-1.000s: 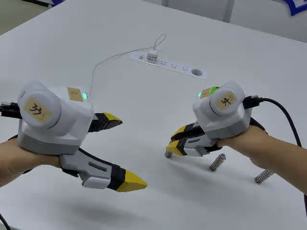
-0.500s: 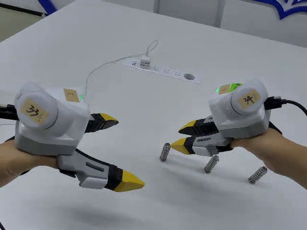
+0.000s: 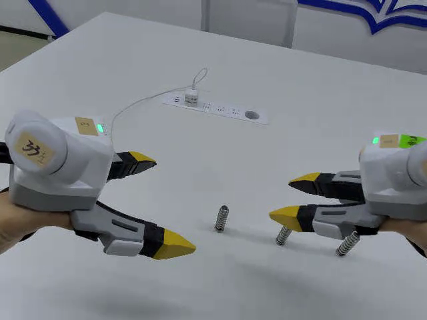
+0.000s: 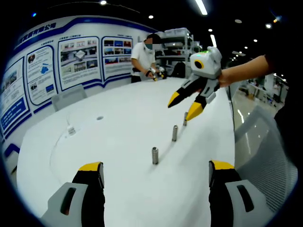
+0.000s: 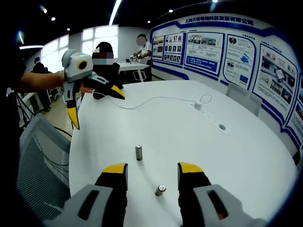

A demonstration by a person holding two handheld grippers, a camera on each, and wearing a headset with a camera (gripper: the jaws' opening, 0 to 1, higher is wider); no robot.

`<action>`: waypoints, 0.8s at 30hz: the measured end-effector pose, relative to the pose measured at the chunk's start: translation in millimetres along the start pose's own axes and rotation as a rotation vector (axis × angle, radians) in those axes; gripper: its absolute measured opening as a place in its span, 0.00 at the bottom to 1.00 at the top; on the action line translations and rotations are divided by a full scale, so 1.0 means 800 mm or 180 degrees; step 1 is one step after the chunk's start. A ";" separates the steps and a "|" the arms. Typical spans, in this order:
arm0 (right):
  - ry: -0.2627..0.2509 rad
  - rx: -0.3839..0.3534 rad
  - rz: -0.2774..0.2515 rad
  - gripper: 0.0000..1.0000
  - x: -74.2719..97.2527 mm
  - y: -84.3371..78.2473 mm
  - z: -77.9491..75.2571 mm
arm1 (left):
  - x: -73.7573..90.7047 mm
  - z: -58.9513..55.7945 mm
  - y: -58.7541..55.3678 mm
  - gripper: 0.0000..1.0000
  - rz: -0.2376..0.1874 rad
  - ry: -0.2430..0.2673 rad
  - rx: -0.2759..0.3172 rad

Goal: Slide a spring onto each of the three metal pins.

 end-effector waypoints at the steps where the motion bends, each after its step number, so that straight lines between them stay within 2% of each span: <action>1: -0.0042 -0.0024 -0.0002 0.44 0.006 -0.003 -0.001 | 0.000 -0.001 0.000 0.94 0.0003 -0.0006 -0.0006; 5: -0.0243 -0.0135 -0.0035 0.46 0.036 -0.016 -0.015 | 0.001 -0.005 0.005 0.95 -0.0007 -0.0098 -0.0039; 7: -0.0328 -0.0158 -0.0004 0.47 0.050 -0.024 -0.020 | 0.005 0.003 0.006 0.97 0.0028 -0.0037 -0.0067; 12: -0.0552 -0.0250 -0.0008 0.49 0.084 -0.038 -0.033 | 0.016 0.019 0.019 0.97 -0.0069 0.0099 -0.0012; 19: -0.0689 -0.0322 -0.0080 0.57 0.127 -0.051 -0.037 | 0.021 0.018 0.022 0.99 -0.0048 0.0109 -0.0030; 24: -0.0717 -0.0272 -0.0059 0.62 0.147 -0.059 -0.035 | 0.026 0.019 0.019 1.00 0.0000 0.0075 0.0006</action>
Point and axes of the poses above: the centre of the closed fingertips' face, and the gripper's own axes: x roughly backward along the fingers, z roughly to its left, y roughly out of its top, the point moved 4 cm from there along x, roughly backward along the fingers, and after that the axes turned 12 degrees about -z, right-handed, at the moved point
